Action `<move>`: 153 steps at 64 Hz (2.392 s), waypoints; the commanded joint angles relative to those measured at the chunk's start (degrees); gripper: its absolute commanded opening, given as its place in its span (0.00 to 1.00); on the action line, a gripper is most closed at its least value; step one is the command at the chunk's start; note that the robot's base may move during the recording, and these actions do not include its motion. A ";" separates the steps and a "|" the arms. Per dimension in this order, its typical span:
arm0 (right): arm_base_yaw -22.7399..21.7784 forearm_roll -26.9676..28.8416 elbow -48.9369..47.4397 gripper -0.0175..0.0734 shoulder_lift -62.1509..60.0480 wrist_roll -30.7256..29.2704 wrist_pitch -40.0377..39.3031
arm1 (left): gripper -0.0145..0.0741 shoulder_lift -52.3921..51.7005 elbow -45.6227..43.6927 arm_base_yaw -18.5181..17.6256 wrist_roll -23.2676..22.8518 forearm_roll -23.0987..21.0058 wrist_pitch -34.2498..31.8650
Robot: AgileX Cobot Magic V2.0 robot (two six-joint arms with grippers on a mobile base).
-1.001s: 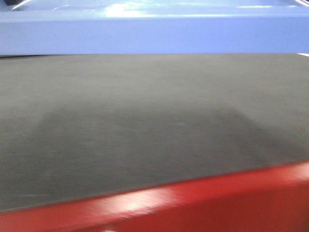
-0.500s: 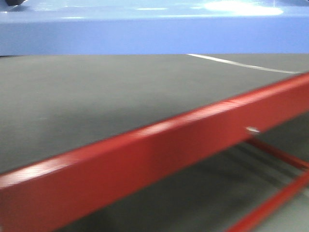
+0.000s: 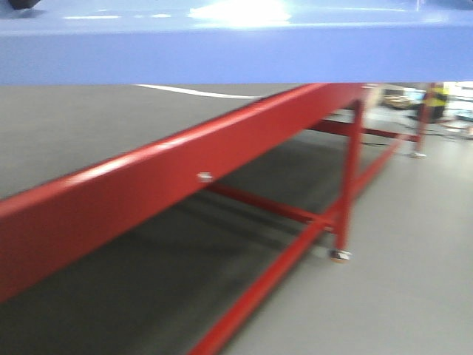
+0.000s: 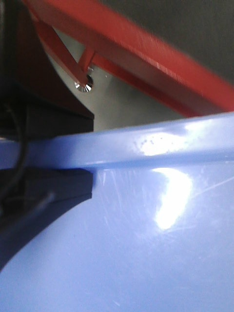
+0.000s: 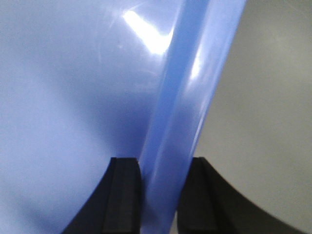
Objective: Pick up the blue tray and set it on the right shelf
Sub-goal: 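Hold the tray in both grippers while the base drives away from the table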
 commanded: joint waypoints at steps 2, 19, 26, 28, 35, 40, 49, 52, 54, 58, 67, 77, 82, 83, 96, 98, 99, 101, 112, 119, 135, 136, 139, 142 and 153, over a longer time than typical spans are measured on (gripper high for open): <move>0.21 -2.77 -2.18 0.26 -1.44 -2.02 -2.37 | 0.11 -1.25 -1.59 -0.51 1.92 2.44 2.70; 0.21 -2.77 -2.18 0.26 -1.44 -2.02 -2.37 | 0.11 -1.25 -1.59 -0.51 1.92 2.44 2.70; 0.21 -2.77 -2.18 0.26 -1.44 -2.02 -2.37 | 0.11 -1.25 -1.59 -0.51 1.92 2.44 2.70; 0.21 -2.77 -2.18 0.26 -1.44 -2.02 -2.37 | 0.11 -1.25 -1.59 -0.51 1.92 2.44 2.70; 0.21 -2.77 -2.18 0.26 -1.44 -2.02 -2.37 | 0.11 -1.25 -1.59 -0.51 1.92 2.44 2.70; 0.21 -2.77 -2.18 0.26 -1.44 -2.02 -2.37 | 0.11 -1.25 -1.59 -0.51 1.92 2.44 2.70; 0.21 -2.77 -2.18 0.26 -1.44 -2.02 -2.37 | 0.11 -1.25 -1.59 -0.51 1.92 2.44 2.70; 0.21 -2.77 -2.18 0.26 -1.44 -2.02 -2.37 | 0.11 -1.25 -1.59 -0.51 1.92 2.44 2.70; 0.21 -2.77 -2.18 0.26 -1.44 -2.02 -2.37 | 0.11 -1.25 -1.59 -0.51 1.92 2.44 2.70; 0.21 -2.77 -2.18 0.26 -1.44 -2.02 -2.37 | 0.11 -1.25 -1.59 -0.51 1.92 2.44 2.70; 0.21 -2.77 -2.18 0.26 -1.44 -2.02 -2.37 | 0.11 -1.25 -1.59 -0.51 1.92 2.44 2.70; 0.21 -2.77 -2.18 0.26 -1.44 -2.02 -2.37 | 0.11 -1.25 -1.59 -0.51 1.92 2.44 2.70; 0.21 -2.77 -2.18 0.26 -1.44 -2.02 -2.37 | 0.11 -1.25 -1.59 -0.51 1.92 2.44 2.70; 0.21 -2.77 -2.18 0.26 -1.44 -2.02 -2.37 | 0.11 -1.25 -1.59 -0.51 1.92 2.44 2.70; 0.21 -2.77 -2.18 0.26 -1.44 -2.02 -2.37 | 0.11 -1.25 -1.59 -0.51 1.92 2.44 2.70; 0.21 -2.77 -2.18 0.26 -1.44 -2.02 -2.37 | 0.11 -1.25 -1.59 -0.51 1.92 2.44 2.70; 0.21 -2.77 -2.18 0.26 -1.44 -2.02 -2.37 | 0.11 -1.25 -1.59 -0.51 1.92 2.44 2.70; 0.21 -2.77 -2.18 0.26 -1.44 -2.02 -2.37 | 0.11 -1.25 -1.59 -0.51 1.92 2.44 2.70; 0.21 -2.77 -2.18 0.26 -1.44 -2.02 -2.37 | 0.11 -1.25 -1.59 -0.51 1.92 2.44 2.70; 0.21 -2.77 -2.18 0.26 -1.44 -2.02 -2.37 | 0.11 -1.25 -1.59 -0.51 1.92 2.44 2.70; 0.21 -2.77 -2.18 0.26 -1.44 -2.02 -2.37 | 0.11 -1.25 -1.59 -0.51 1.92 2.44 2.70; 0.21 -2.77 -2.18 0.26 -1.44 -2.02 -2.37 | 0.11 -1.25 -1.59 -0.51 1.92 2.44 2.70; 0.21 -2.77 -2.18 0.26 -1.44 -2.02 -2.37 | 0.11 -1.25 -1.59 -0.51 1.92 2.44 2.70; 0.21 -2.77 -2.18 0.26 -1.44 -2.02 -2.37 | 0.11 -1.25 -1.59 -0.51 1.92 2.36 2.70; 0.21 -2.77 -2.18 0.26 -1.44 -2.02 -2.37 | 0.11 -1.25 -1.59 -0.51 1.92 2.36 2.70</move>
